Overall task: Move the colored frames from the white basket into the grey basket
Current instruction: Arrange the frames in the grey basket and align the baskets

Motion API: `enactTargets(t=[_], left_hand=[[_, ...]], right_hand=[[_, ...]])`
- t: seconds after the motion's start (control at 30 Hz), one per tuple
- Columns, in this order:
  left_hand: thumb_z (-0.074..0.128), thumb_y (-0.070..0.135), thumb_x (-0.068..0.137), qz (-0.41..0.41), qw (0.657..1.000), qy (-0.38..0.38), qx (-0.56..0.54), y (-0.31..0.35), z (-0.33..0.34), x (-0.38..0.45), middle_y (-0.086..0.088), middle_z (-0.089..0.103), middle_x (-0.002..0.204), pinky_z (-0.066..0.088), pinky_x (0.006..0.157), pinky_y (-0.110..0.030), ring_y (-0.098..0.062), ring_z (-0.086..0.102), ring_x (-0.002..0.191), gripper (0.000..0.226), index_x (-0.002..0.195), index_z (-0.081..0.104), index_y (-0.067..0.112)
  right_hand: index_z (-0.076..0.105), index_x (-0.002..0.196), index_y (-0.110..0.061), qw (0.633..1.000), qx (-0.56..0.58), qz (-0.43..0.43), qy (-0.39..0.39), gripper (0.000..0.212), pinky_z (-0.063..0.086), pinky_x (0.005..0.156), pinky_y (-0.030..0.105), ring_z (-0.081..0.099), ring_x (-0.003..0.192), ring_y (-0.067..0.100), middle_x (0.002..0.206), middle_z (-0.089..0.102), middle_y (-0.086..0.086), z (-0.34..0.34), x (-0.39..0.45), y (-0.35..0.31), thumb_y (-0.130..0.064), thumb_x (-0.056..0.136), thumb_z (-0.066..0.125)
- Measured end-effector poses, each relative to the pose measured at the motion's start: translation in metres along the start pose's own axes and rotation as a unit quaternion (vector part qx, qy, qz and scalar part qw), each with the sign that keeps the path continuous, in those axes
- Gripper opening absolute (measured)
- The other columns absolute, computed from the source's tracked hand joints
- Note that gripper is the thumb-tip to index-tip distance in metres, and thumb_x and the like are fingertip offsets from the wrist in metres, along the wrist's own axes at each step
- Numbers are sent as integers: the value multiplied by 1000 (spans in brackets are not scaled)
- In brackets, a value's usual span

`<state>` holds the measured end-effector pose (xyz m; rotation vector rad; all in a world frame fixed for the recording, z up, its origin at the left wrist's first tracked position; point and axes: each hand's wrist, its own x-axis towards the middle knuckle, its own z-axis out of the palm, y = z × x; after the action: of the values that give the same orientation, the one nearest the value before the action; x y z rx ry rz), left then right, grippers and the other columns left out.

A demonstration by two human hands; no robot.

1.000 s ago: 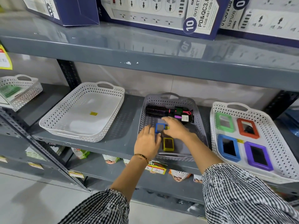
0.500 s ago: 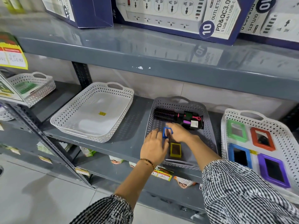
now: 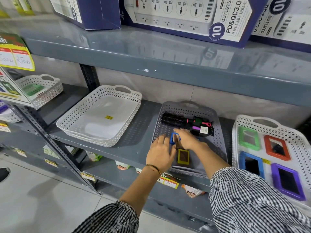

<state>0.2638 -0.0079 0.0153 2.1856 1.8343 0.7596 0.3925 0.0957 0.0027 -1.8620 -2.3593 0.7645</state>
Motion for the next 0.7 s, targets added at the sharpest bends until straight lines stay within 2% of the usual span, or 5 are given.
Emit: enactTargets(t=[0.17, 0.37, 0.5, 0.63, 0.7], left_hand=[[18, 44, 85, 1, 1000, -4, 9, 1, -1, 0, -18, 57, 110, 46, 89, -41, -32, 53, 99, 58, 106, 53, 2], [21, 39, 87, 11, 1000, 0, 21, 2, -3, 1, -18, 60, 104, 47, 87, -43, -34, 54, 95, 52, 101, 55, 2], [26, 33, 88, 34, 998, 45, 6, 1, -2, -6, -16, 66, 87, 51, 77, -39, -34, 59, 81, 47, 90, 62, 2], [34, 27, 89, 121, 991, 55, -24, 0, 0, -26, -12, 68, 86, 52, 79, -38, -32, 61, 81, 38, 90, 64, 4], [35, 26, 90, 163, 985, 41, -30, -3, 0, -38, -11, 69, 87, 50, 83, -38, -31, 61, 82, 36, 91, 64, 5]], right_hand=[[26, 146, -5, 1000, -5, -5, -8, 82, 32, 114, 38, 33, 138, 32, 152, 32, 18, -2, -3, 0, -20, 78, 70], [22, 148, -11, 995, 53, 13, 78, 72, 31, 115, 39, 29, 142, 29, 155, 28, 13, -13, -32, -3, -16, 88, 61], [37, 143, -15, 978, 104, 38, 174, 56, 39, 107, 39, 44, 132, 28, 146, 45, 11, -9, -82, -4, -20, 91, 57], [56, 128, -12, 949, 119, 26, 291, 36, 49, 90, 36, 61, 112, 29, 126, 63, 13, 12, -129, -4, -25, 95, 52], [59, 124, -9, 940, 116, 33, 319, 33, 48, 91, 38, 61, 111, 30, 122, 65, 15, 23, -145, -5, -25, 96, 50]])
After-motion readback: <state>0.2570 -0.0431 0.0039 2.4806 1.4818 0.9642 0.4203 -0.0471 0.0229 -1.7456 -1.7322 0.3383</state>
